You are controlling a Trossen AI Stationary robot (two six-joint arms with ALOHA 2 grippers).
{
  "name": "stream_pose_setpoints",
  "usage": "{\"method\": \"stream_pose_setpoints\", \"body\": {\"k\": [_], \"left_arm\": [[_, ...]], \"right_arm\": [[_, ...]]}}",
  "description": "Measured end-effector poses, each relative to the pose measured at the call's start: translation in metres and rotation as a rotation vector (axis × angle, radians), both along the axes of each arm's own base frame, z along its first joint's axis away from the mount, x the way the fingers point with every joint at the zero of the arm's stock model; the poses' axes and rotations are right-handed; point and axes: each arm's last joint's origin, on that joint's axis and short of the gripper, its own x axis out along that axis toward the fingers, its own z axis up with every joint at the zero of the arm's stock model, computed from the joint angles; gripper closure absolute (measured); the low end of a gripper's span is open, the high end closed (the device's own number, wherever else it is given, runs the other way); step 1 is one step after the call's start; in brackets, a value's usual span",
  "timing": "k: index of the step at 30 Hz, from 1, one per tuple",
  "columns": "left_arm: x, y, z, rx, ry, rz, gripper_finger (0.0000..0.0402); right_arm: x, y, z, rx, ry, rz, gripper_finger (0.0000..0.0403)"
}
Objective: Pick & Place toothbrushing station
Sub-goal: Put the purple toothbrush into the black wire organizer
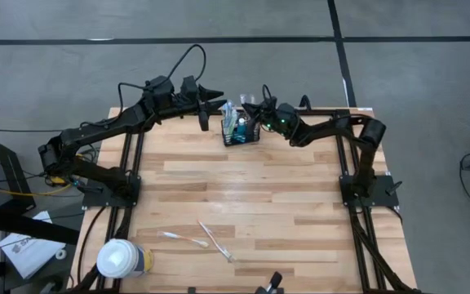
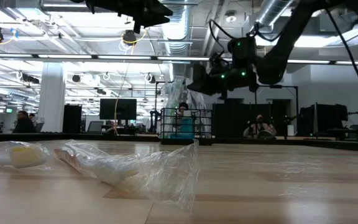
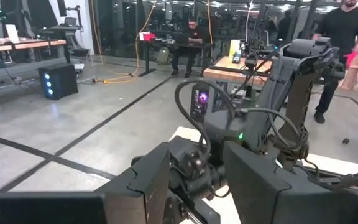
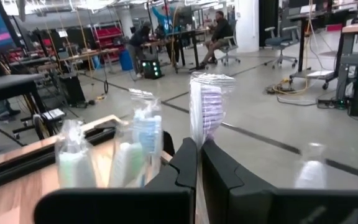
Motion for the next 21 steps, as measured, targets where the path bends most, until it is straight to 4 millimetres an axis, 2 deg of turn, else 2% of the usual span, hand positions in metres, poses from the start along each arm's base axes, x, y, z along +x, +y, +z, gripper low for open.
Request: {"method": "stream_pose_setpoints", "body": {"k": [10,14,21], "left_arm": [[0.000,0.000,-0.016,-0.025,0.040,-0.001,0.0257],[0.000,0.000,-0.017,-0.026,0.040,-0.002,0.0257],[0.000,0.000,-0.017,-0.026,0.040,-0.002,0.0257]], "right_arm": [[0.003,0.003,-0.003,-0.001,-0.006,0.008,0.0403],[0.003,0.003,-0.003,-0.007,-0.004,0.008,0.0395],[0.003,0.004,0.001,0.007,-0.033,0.023,0.0343]]}}
